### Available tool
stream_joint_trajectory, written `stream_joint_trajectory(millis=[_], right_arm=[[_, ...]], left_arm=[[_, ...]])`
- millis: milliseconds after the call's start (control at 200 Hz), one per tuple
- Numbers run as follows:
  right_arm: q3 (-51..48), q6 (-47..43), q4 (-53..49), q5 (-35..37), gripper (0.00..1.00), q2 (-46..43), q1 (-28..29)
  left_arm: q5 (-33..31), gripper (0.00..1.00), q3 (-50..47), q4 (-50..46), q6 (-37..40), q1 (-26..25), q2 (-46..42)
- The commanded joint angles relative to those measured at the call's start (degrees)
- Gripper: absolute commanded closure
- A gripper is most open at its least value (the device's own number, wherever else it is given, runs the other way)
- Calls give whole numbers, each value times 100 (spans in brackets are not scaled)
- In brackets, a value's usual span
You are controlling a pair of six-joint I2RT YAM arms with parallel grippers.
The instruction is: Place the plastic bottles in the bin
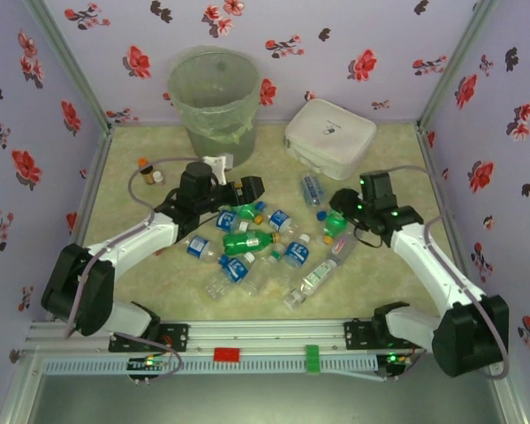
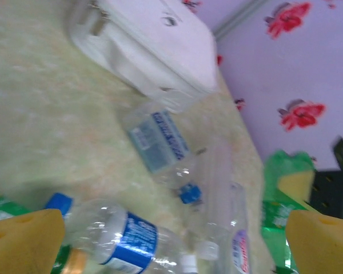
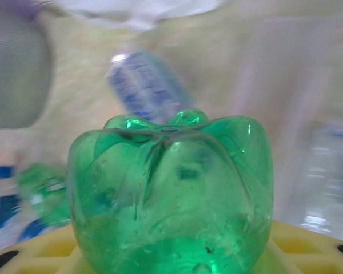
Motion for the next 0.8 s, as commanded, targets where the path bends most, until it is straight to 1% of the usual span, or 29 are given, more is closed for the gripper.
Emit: stream_joint_trajectory(millis=[0, 150, 275, 475, 665, 790], right_arm=[[365, 669, 1507, -699, 51, 520, 371], [714, 1015, 2337, -787, 51, 1171, 799], [883, 1290, 2769, -955, 52, 1500, 1067], [899, 1392, 2814, -875, 52, 1556, 1388], [824, 1510, 2902, -833, 52, 1492, 1555], [857, 1518, 2863, -867, 52, 1516, 1642]], left_arm=[[696, 0, 152, 342, 361, -198, -23], [723, 0, 52, 117, 632, -499, -90], [713, 0, -1, 116, 658, -602, -74], [682, 0, 140, 173, 747, -647, 147], [678, 0, 237, 293, 785, -684, 414], [472, 0, 219, 490, 759, -682, 493]])
